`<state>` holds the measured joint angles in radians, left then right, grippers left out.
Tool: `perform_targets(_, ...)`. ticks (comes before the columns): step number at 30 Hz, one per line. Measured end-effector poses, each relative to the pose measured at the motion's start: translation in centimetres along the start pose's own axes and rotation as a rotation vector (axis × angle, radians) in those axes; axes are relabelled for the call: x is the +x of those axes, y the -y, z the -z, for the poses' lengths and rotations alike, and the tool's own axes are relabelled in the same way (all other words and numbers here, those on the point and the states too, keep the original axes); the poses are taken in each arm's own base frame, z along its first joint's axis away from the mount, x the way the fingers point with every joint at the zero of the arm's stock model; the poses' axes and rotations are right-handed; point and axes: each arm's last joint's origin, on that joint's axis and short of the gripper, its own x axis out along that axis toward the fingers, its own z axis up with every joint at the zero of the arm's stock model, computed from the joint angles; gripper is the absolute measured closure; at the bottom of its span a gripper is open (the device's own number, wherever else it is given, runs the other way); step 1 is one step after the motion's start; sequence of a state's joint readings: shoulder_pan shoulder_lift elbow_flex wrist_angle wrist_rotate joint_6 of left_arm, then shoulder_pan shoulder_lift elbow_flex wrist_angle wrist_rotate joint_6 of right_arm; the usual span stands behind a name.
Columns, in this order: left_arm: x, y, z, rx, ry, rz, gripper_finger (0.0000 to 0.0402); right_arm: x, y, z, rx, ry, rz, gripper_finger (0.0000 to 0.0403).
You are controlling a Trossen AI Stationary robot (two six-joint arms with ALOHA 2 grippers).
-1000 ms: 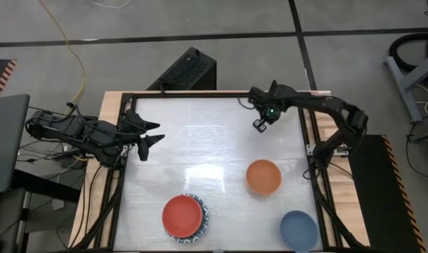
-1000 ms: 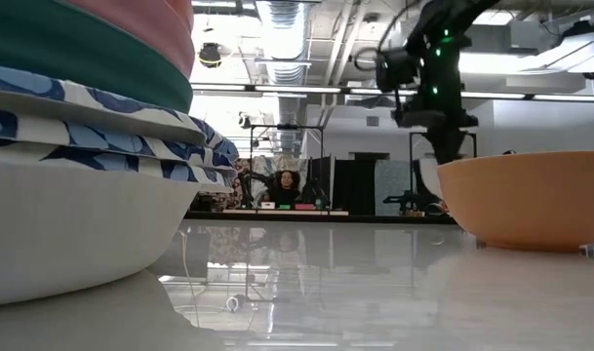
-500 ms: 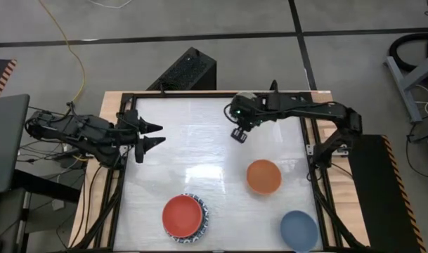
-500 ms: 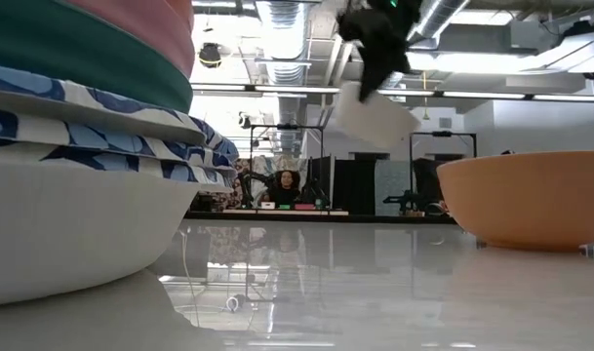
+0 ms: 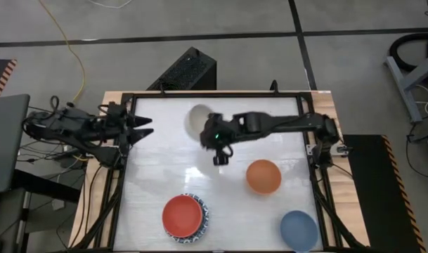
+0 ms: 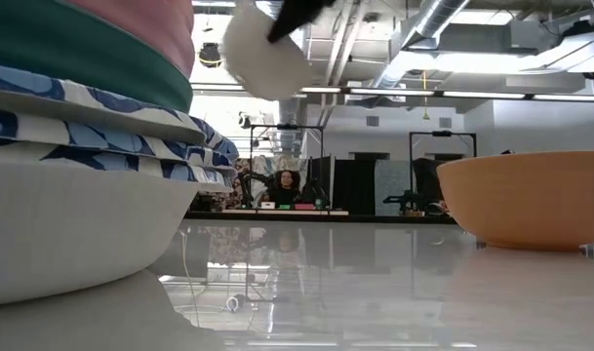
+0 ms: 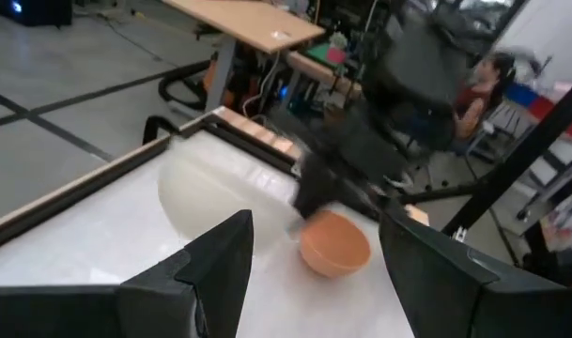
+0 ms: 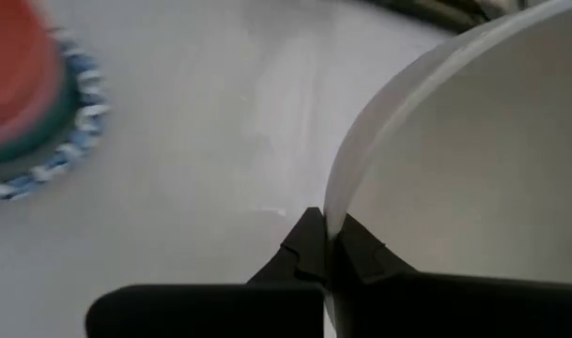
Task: Nest bowls inside each other
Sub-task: Stack the white bowl on top of the orange bowl
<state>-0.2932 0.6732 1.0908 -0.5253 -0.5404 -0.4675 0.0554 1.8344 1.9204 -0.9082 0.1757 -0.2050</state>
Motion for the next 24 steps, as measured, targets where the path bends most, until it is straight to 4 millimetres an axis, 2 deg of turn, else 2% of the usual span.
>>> perform_targets(6,-1.6,-0.8,-0.7,-0.043,0.055,0.002,0.0181,1.7,-4.5,-2.9,-0.365,0.084,-0.137,0.0393)
perform_targets(13,-2.4,-1.2,-1.0,-0.064,0.079,0.013,0.0181,2.2,-9.2,-4.7,-0.702,0.207,-0.271,0.0393)
perform_targets(18,-2.5,-1.3,-1.0,-0.059,0.075,0.011,0.0181,1.8,-11.9,-5.1,-0.82,0.26,-0.324,0.0393)
perform_targets(24,-2.5,-1.3,-0.8,-0.055,0.066,0.006,0.0181,0.8,-14.2,-5.1,-0.873,0.319,-0.414,0.0393)
